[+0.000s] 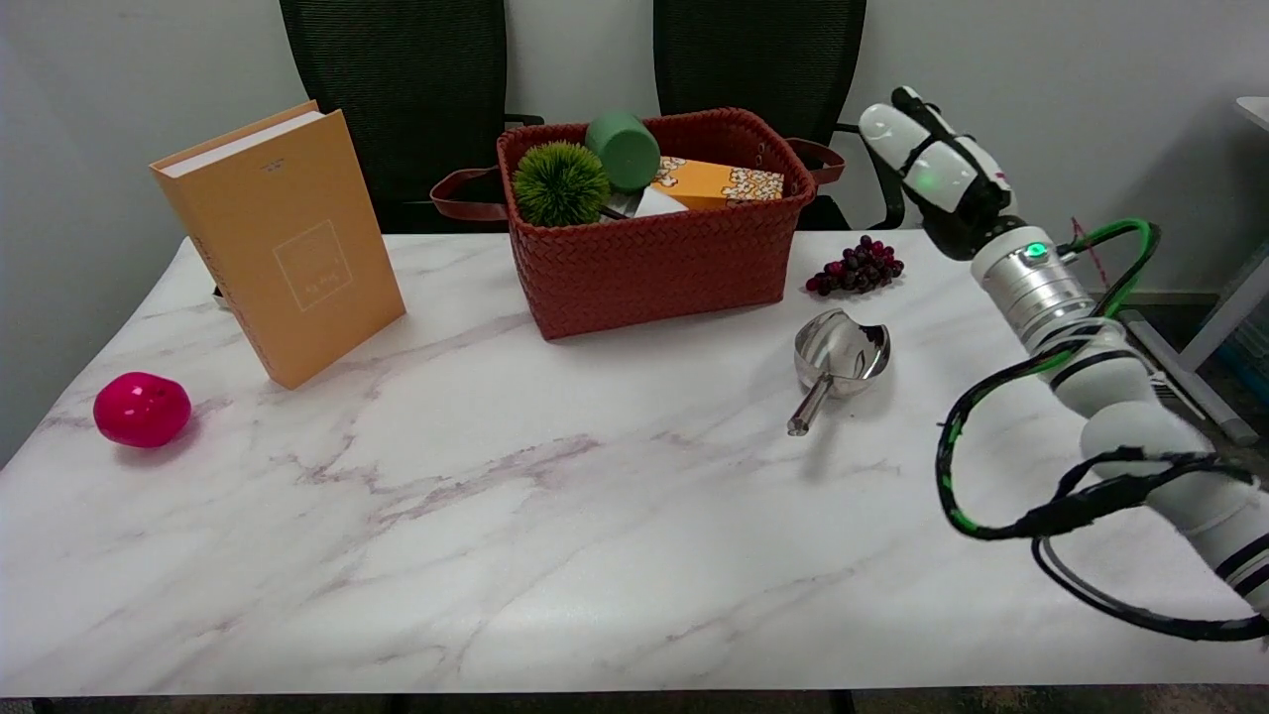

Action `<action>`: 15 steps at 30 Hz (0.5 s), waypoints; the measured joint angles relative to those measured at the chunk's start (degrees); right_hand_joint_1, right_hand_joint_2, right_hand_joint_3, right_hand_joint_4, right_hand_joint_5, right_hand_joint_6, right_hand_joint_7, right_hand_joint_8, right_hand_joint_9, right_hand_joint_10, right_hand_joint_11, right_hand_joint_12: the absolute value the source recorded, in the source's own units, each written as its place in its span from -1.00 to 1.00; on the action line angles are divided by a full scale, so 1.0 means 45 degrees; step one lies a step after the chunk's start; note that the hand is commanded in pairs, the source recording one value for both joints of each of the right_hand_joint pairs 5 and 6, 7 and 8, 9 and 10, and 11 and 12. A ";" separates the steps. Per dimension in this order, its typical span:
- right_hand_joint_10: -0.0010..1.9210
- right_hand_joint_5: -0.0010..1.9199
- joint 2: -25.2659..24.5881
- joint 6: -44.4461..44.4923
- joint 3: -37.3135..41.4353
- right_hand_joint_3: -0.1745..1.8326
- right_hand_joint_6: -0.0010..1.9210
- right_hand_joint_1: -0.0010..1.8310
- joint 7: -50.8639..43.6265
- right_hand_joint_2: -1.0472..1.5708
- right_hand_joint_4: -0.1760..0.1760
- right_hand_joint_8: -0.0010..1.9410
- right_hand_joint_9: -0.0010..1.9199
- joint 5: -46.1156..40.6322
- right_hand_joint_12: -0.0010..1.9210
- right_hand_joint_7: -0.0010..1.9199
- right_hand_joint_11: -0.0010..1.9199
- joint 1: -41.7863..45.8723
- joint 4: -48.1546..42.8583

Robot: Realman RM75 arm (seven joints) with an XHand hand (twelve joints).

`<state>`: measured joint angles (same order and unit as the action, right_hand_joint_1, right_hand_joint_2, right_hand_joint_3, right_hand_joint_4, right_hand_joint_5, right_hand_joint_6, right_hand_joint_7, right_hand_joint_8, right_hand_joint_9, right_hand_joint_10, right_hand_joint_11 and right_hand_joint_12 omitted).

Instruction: Pick up the stainless steel scoop.

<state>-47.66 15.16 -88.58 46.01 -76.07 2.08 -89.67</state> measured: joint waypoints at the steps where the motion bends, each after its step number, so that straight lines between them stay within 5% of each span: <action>1: -1.00 -1.00 0.0012 -0.0441 0.0342 -0.82 -1.00 -0.24 0.0028 0.26 0.00 -1.00 -1.00 -0.0246 -1.00 -1.00 -1.00 -0.0001 0.0072; 6: -1.00 -1.00 0.0142 -0.2566 0.1881 -0.75 -1.00 -0.22 0.0037 0.17 0.00 -1.00 -1.00 -0.1208 -1.00 -1.00 -1.00 -0.0002 0.0560; 15: -1.00 -1.00 0.1140 -0.6520 0.4547 -0.84 -1.00 -0.20 -0.1789 0.30 0.00 -1.00 -1.00 -0.4300 -1.00 -1.00 -1.00 0.0185 0.2771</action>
<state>-42.53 -14.17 -68.12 37.96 -95.43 2.91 -77.20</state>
